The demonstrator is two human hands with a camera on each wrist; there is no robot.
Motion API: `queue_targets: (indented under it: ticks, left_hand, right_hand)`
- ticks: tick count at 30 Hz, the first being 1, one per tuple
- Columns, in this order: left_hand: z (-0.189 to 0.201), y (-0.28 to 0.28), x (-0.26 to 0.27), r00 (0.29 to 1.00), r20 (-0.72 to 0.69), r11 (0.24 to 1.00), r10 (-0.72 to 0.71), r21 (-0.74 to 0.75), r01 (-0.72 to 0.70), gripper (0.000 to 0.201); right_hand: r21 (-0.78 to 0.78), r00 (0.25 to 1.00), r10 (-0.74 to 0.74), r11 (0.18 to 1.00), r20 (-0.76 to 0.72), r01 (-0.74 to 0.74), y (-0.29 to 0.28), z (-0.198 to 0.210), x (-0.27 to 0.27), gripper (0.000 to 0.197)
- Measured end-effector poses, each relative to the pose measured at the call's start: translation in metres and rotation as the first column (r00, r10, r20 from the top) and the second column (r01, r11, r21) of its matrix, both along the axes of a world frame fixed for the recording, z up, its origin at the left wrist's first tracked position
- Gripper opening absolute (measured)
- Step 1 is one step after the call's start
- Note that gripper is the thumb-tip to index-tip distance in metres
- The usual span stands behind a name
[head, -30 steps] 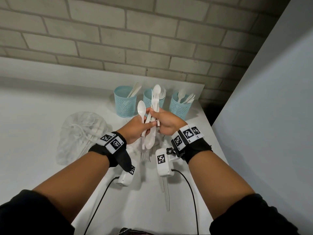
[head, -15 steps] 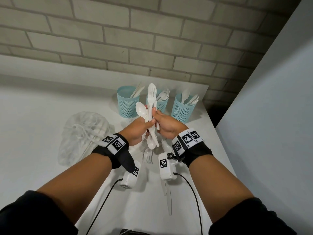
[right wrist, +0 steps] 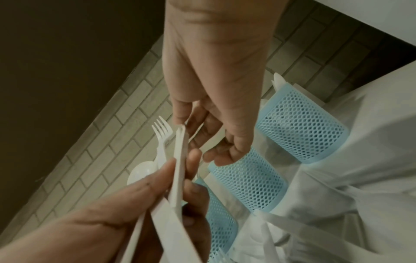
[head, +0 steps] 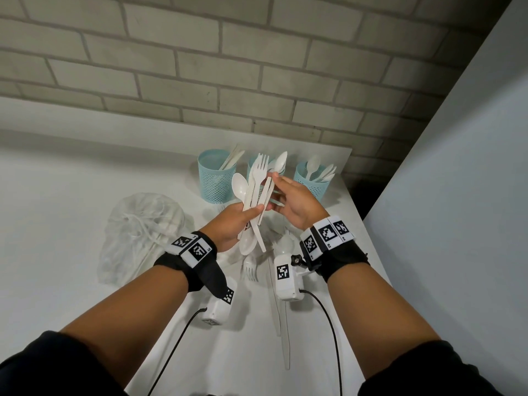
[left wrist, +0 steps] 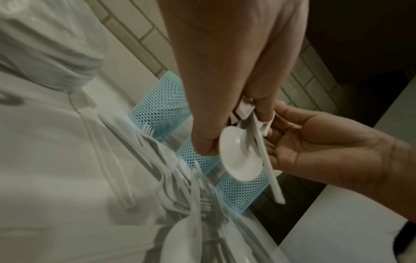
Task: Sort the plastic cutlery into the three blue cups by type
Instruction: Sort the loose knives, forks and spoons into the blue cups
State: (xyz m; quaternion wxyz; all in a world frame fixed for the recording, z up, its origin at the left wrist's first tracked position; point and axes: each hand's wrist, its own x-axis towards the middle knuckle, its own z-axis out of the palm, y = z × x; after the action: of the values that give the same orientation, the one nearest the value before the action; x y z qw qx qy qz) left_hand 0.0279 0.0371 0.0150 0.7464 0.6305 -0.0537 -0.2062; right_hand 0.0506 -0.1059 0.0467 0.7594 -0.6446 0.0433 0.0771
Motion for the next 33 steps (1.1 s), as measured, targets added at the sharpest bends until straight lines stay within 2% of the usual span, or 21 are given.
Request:
queue_targets:
  ticks: [5, 8, 11, 13, 15, 17, 19, 21, 26, 28, 30, 31, 33]
  left_hand:
    - [-0.001, 0.000, 0.000, 1.000, 0.020, 1.000, 0.013, 0.024, -0.014, 0.027]
    - [-0.002, 0.001, 0.001, 1.000, 0.017, 1.000, 0.008, 0.029, -0.009, 0.024]
    - [-0.001, 0.003, 0.001, 1.000, -0.019, 1.000, 0.001, -0.014, -0.001, 0.019]
    - [-0.001, 0.004, 0.001, 0.999, -0.037, 0.998, -0.016, -0.056, 0.013, 0.018]
    - [-0.001, 0.006, 0.000, 0.998, -0.052, 0.996, -0.021, -0.085, 0.016, 0.018]
    - [-0.001, 0.007, 0.001, 0.997, -0.066, 0.994, -0.038, -0.106, 0.031, 0.020]
    - [-0.002, 0.008, 0.002, 0.996, -0.074, 0.995, -0.048, -0.096, 0.040, 0.021]
    - [-0.004, 0.009, 0.003, 0.997, -0.065, 0.997, -0.047, -0.066, 0.043, 0.022]
    - [-0.005, 0.008, 0.001, 0.996, -0.042, 0.996, -0.081, 0.036, 0.083, 0.026]
    - [-0.005, 0.009, 0.002, 0.997, -0.034, 0.993, -0.073, 0.089, 0.076, 0.029]
    - [-0.004, 0.008, 0.002, 0.998, -0.028, 0.990, -0.054, 0.132, 0.057, 0.030]
    - [-0.004, 0.008, 0.002, 0.999, -0.012, 0.985, -0.050, 0.166, 0.051, 0.031]
    - [-0.004, 0.006, 0.002, 0.998, 0.034, 0.967, -0.054, 0.249, 0.044, 0.031]
  right_hand:
    - [0.011, 1.000, -0.027, 1.000, -0.001, 0.027, -0.004, -0.002, 0.006, 0.012]
    - [0.083, 0.997, -0.072, 0.994, 0.011, 0.071, -0.006, 0.001, 0.011, 0.027]
    - [0.072, 0.998, -0.059, 0.996, 0.026, 0.057, -0.008, 0.006, 0.013, 0.039]
    - [0.026, 0.996, -0.069, 0.997, 0.062, 0.068, -0.008, 0.009, 0.014, 0.034]
    - [0.009, 0.989, -0.123, 0.992, 0.081, 0.123, -0.009, 0.011, 0.015, 0.018]
    - [0.070, 0.986, -0.162, 0.985, 0.043, 0.158, -0.010, 0.012, 0.018, 0.003]
    - [0.166, 0.983, -0.182, 0.970, -0.002, 0.180, -0.011, 0.010, 0.019, 0.004]
    - [0.171, 0.979, -0.202, 0.965, -0.008, 0.200, -0.011, 0.008, 0.020, 0.004]
    - [-0.061, 0.957, -0.257, 0.962, 0.136, 0.267, -0.009, 0.013, 0.015, 0.009]
    - [-0.103, 0.946, -0.273, 0.950, 0.175, 0.293, -0.009, 0.021, 0.014, 0.005]
    - [-0.180, 0.966, -0.203, 0.956, 0.161, 0.231, -0.007, 0.029, 0.013, 0.009]
    - [-0.267, 0.981, -0.136, 0.949, 0.135, 0.169, -0.006, 0.032, 0.011, 0.012]
    - [-0.467, 0.996, -0.018, 0.882, 0.092, 0.059, 0.000, 0.034, 0.008, 0.017]
